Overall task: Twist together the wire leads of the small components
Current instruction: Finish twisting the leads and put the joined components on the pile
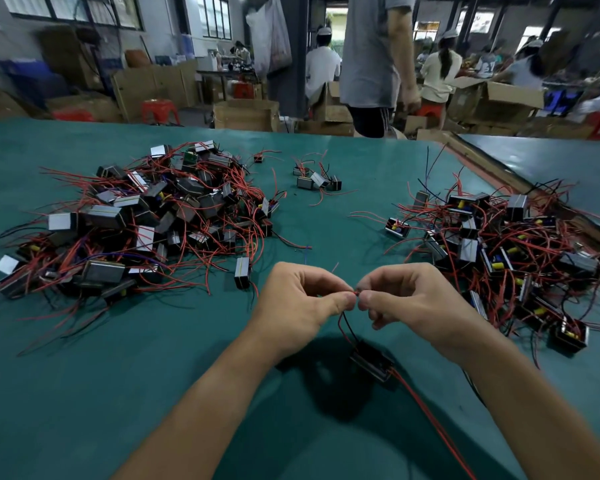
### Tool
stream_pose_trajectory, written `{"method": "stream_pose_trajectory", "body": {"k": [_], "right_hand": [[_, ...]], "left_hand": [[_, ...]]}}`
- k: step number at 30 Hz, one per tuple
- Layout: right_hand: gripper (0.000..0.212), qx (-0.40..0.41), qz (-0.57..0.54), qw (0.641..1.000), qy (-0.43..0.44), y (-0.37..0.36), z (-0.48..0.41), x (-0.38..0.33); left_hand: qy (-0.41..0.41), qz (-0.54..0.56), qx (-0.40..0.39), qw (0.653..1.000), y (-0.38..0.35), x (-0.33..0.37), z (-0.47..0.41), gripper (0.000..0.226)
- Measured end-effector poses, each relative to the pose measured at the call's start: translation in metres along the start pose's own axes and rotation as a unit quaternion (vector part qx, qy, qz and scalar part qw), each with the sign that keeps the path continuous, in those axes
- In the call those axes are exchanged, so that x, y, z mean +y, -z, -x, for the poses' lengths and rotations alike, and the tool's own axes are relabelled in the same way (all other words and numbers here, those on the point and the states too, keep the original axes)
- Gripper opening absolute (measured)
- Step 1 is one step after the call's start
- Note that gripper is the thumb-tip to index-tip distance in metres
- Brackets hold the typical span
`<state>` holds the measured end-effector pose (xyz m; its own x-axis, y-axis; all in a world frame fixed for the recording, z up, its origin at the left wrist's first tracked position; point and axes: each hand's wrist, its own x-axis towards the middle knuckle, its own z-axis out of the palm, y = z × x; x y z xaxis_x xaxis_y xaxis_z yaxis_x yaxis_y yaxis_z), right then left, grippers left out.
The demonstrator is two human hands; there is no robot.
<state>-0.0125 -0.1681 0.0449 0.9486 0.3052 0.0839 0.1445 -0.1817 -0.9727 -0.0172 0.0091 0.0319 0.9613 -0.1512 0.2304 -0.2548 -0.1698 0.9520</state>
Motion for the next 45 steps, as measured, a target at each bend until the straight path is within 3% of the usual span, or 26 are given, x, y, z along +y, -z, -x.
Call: {"method": "stream_pose_trajectory", "body": {"k": [7, 17, 31, 36, 40, 45], "right_hand": [[0.021, 0.023, 0.002, 0.999, 0.043, -0.003, -0.001, 0.001], [0.019, 0.059, 0.165, 0.973, 0.153, -0.001, 0.002, 0.001], [0.015, 0.024, 0.173, 0.972, 0.157, 0.004, 0.001, 0.005], [0.024, -0.026, 0.123, 0.988, 0.086, 0.006, 0.000, 0.001], [0.021, -0.086, 0.054, 0.994, -0.045, 0.004, 0.000, 0.001], [0.015, -0.167, -0.125, 0.955, -0.211, 0.008, 0.001, 0.001]], "left_hand": [[0.007, 0.052, -0.004, 0.999, -0.001, 0.001, 0.001, 0.009], [0.048, 0.086, -0.012, 0.995, 0.000, 0.004, 0.001, 0.005], [0.066, 0.061, -0.070, 0.993, 0.009, 0.007, 0.004, 0.006], [0.060, 0.021, -0.090, 0.994, 0.010, 0.008, 0.003, 0.006], [-0.021, -0.130, -0.082, 0.988, 0.010, 0.005, 0.004, 0.008], [-0.130, -0.187, -0.072, 0.971, 0.007, 0.006, 0.009, 0.007]]}}
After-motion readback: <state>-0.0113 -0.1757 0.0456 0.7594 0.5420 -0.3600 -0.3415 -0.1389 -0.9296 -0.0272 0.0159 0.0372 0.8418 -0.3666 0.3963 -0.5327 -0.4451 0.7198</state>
